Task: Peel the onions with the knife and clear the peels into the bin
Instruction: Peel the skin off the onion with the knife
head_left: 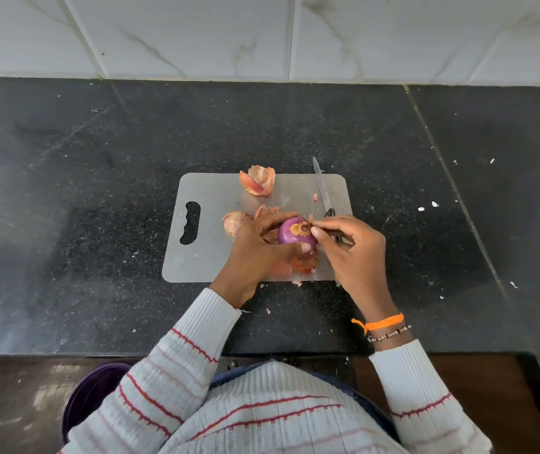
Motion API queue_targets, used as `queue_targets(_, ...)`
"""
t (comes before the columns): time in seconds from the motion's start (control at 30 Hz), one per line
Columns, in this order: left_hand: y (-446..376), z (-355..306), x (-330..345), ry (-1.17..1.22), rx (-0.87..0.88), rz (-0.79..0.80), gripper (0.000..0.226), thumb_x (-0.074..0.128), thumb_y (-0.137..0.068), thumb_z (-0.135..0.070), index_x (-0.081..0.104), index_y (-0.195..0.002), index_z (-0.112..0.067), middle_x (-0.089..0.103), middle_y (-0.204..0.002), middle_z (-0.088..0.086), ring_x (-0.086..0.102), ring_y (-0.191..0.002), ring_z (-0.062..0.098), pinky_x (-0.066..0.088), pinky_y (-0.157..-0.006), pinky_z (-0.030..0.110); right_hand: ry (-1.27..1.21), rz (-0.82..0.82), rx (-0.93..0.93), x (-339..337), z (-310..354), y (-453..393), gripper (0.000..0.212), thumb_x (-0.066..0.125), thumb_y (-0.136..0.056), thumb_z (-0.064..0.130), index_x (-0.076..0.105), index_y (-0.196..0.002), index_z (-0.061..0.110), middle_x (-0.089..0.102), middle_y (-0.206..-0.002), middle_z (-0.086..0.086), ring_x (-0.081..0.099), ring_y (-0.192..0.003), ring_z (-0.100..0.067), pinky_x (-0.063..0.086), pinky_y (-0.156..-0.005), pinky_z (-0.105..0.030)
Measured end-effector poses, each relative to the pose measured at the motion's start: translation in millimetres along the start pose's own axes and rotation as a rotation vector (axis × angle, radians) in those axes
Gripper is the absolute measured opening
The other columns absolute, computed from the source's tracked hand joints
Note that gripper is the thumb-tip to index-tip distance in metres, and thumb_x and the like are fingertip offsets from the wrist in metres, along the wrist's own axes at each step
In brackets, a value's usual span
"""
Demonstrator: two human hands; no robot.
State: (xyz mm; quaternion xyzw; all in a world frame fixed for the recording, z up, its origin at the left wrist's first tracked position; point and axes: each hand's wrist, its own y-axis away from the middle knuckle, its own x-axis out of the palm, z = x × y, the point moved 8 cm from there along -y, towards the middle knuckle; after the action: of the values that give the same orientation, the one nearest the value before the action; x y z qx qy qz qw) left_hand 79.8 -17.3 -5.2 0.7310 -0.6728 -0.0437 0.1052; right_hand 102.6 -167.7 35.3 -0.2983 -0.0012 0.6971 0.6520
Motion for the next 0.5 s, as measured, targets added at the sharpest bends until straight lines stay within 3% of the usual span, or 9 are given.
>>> queue_targets(0.23, 2.0, -5.1, 0.5, -0.068, 0.053, 0.026, 0.051, 0.082, -0.064, -0.005, 0.066, -0.111, -0.015, 0.067, -0.111, 0.002, 0.063, -0.103, 0.017, 0.056, -0.083, 0.029, 0.024, -0.003, -0.026, -2.0, 0.7, -4.0, 0.002, 0.071, -0.079, 0.002, 0.072, -0.080, 0.003, 0.067, -0.078, -0.001, 0.063, -0.077, -0.001, 0.050, -0.067, -0.011)
queue_targets(0.37, 2.2, -5.5, -0.3, 0.020, 0.027, 0.036, 0.050, 0.081, -0.063, -0.006, 0.067, -0.109, -0.017, 0.067, -0.111, 0.003, 0.065, -0.101, 0.017, 0.057, -0.083, 0.032, -0.054, 0.010, 0.017, -3.3, -0.4, -6.2, 0.007, 0.068, -0.083, 0.005, 0.072, -0.088, 0.007, 0.069, -0.084, 0.000, 0.065, -0.082, -0.004, 0.053, -0.072, -0.019)
queue_targets(0.5, 1.5, -4.1, -4.0, 0.074, -0.006, 0.018, 0.055, 0.082, -0.057, -0.020, 0.067, -0.109, -0.017, 0.066, -0.114, 0.010, 0.065, -0.101, 0.024, 0.057, -0.082, 0.038, -0.072, 0.045, 0.010, 0.7, 5.8, -5.6, 0.011, 0.069, -0.083, 0.008, 0.073, -0.094, 0.008, 0.069, -0.088, 0.002, 0.065, -0.086, -0.002, 0.050, -0.074, -0.013)
